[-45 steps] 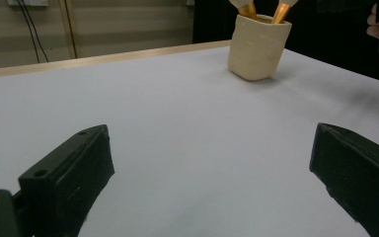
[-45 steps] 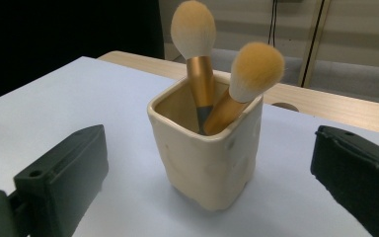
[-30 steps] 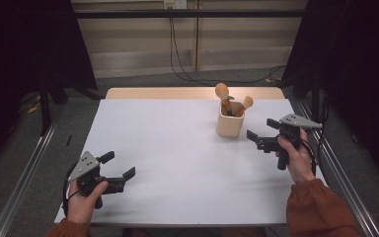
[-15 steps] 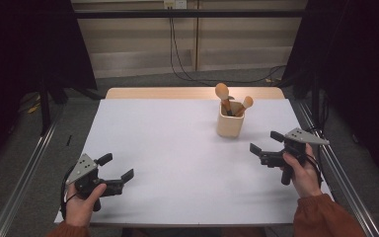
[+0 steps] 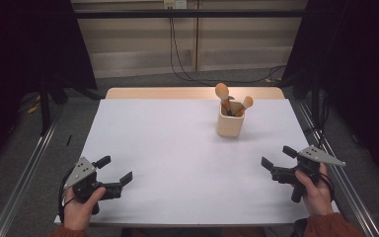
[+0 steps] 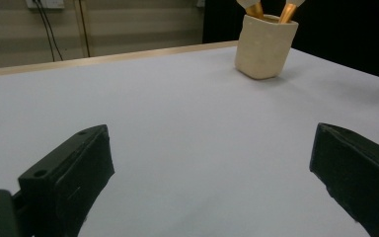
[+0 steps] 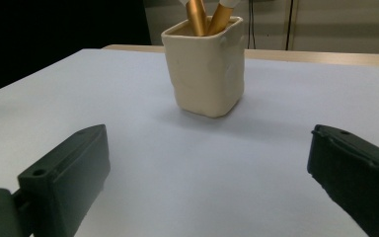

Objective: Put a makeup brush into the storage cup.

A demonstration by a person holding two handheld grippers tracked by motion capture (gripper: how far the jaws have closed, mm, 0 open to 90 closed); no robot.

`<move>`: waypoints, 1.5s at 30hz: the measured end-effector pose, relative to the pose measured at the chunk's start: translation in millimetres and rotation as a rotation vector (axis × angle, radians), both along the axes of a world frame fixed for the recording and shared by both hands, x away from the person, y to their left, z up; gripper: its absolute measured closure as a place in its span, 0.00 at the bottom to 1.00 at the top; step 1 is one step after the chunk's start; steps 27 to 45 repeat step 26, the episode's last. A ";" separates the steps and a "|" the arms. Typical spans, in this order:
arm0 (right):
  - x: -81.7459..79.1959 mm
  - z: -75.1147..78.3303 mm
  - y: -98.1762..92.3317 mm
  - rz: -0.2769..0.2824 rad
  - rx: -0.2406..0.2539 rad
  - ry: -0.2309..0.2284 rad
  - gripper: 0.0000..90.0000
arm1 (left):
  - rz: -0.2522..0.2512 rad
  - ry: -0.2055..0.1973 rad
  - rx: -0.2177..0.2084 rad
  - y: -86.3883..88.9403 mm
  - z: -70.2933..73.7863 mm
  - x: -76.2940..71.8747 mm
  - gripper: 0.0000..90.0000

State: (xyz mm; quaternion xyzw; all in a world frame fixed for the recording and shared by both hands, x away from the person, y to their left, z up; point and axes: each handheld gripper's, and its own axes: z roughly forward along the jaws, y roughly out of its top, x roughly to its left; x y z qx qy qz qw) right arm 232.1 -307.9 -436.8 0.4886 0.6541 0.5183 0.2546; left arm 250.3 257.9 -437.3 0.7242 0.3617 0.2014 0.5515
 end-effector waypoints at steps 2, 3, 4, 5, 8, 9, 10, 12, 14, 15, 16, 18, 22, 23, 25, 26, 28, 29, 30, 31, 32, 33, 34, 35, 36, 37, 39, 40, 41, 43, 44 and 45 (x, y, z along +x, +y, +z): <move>-2.1 -0.6 -0.9 -0.001 -0.006 -0.002 0.02 | 0.002 0.003 -0.001 0.0 0.1 -0.5 0.03; -2.9 -1.9 -0.6 0.001 -0.014 0.006 0.02 | 0.003 0.003 0.002 0.1 0.2 -0.6 0.03; -2.8 -2.8 -0.7 0.001 -0.029 0.005 0.02 | 0.004 0.004 0.001 0.2 0.4 -0.9 0.03; -2.7 -4.1 -0.5 0.000 -0.031 0.005 0.02 | 0.002 0.001 0.003 0.6 0.5 -1.0 0.03; -1.3 -7.1 -1.7 -0.007 -0.028 0.004 0.02 | 0.001 0.000 0.005 0.8 0.6 -1.0 0.03; -1.2 -8.3 -2.1 -0.009 -0.030 -0.002 0.02 | 0.001 0.002 0.003 0.7 0.6 -1.1 0.03; -1.3 -9.3 -2.1 -0.007 -0.029 0.002 0.02 | 0.001 0.001 0.004 0.9 0.7 -1.3 0.03; -1.7 -12.5 -1.8 -0.010 -0.039 0.012 0.02 | 0.002 0.001 -0.002 1.1 1.0 -1.9 0.03; -2.7 -13.6 -1.1 -0.003 -0.040 0.016 0.01 | 0.004 -0.002 0.000 1.3 1.4 -2.3 0.03; -3.5 -13.7 -0.6 -0.006 -0.044 0.012 0.01 | 0.002 -0.002 0.000 1.2 1.5 -2.4 0.03; -4.2 -13.8 -0.4 -0.007 -0.047 0.010 0.01 | 0.001 -0.003 0.001 1.2 1.8 -2.2 0.03; -4.6 -15.0 -1.3 -0.006 -0.043 0.012 0.01 | 0.000 -0.003 -0.002 0.8 2.0 -1.7 0.03; -4.6 -15.9 -4.0 -0.015 -0.025 0.008 0.01 | -0.002 0.001 -0.002 0.2 1.5 0.0 0.03; -4.7 -15.9 -4.3 -0.020 -0.019 0.006 0.01 | -0.005 0.002 -0.002 0.1 1.5 0.3 0.03; -5.1 -16.0 -4.5 -0.019 -0.019 0.002 0.01 | -0.004 0.002 -0.007 -0.1 1.4 0.7 0.03; -5.1 -15.9 -4.4 -0.020 -0.017 0.001 0.01 | -0.005 0.004 -0.003 0.0 1.3 1.1 0.03; -5.1 -15.9 -4.4 -0.020 -0.017 0.001 0.01 | -0.005 0.004 -0.003 0.0 1.3 1.1 0.03; -5.1 -15.9 -4.4 -0.020 -0.017 0.001 0.01 | -0.005 0.004 -0.003 0.0 1.3 1.1 0.03; -5.1 -15.9 -4.4 -0.020 -0.017 0.001 0.01 | -0.005 0.004 -0.003 0.0 1.3 1.1 0.03; -5.1 -15.9 -4.4 -0.020 -0.017 0.001 0.01 | -0.005 0.004 -0.003 0.0 1.3 1.1 0.03; -5.1 -15.9 -4.4 -0.020 -0.017 0.001 0.01 | -0.005 0.004 -0.003 0.0 1.3 1.1 0.03; -5.1 -15.9 -4.4 -0.020 -0.017 0.001 0.01 | -0.005 0.004 -0.003 0.0 1.3 1.1 0.03; -5.1 -15.9 -4.4 -0.020 -0.017 0.001 0.01 | -0.005 0.004 -0.003 0.0 1.3 1.1 0.03; -5.1 -15.9 -4.4 -0.020 -0.017 0.001 0.01 | -0.005 0.004 -0.003 0.0 1.3 1.1 0.03; -5.1 -15.9 -4.4 -0.020 -0.017 0.001 0.01 | -0.005 0.004 -0.003 0.0 1.3 1.1 0.03; -5.1 -15.9 -4.4 -0.020 -0.017 0.001 0.01 | -0.005 0.004 -0.003 0.0 1.3 1.1 0.03; -5.1 -15.9 -4.4 -0.020 -0.017 0.001 0.01 | -0.005 0.004 -0.003 0.0 1.3 1.1 0.03; -5.1 -15.9 -4.4 -0.020 -0.017 0.001 0.01 | -0.005 0.004 -0.003 0.0 1.3 1.1 0.03; -5.1 -15.9 -4.4 -0.020 -0.017 0.001 0.01 | -0.005 0.004 -0.003 0.0 1.3 1.1 0.03; -5.1 -15.9 -4.4 -0.020 -0.017 0.001 0.01 | -0.005 0.004 -0.003 0.0 1.3 1.1 0.03; -5.1 -15.9 -4.4 -0.020 -0.017 0.001 0.01 | -0.005 0.004 -0.003 0.0 1.3 1.1 0.03; -5.1 -15.9 -4.4 -0.020 -0.017 0.001 0.01 | -0.005 0.004 -0.003 0.0 1.3 1.1 0.03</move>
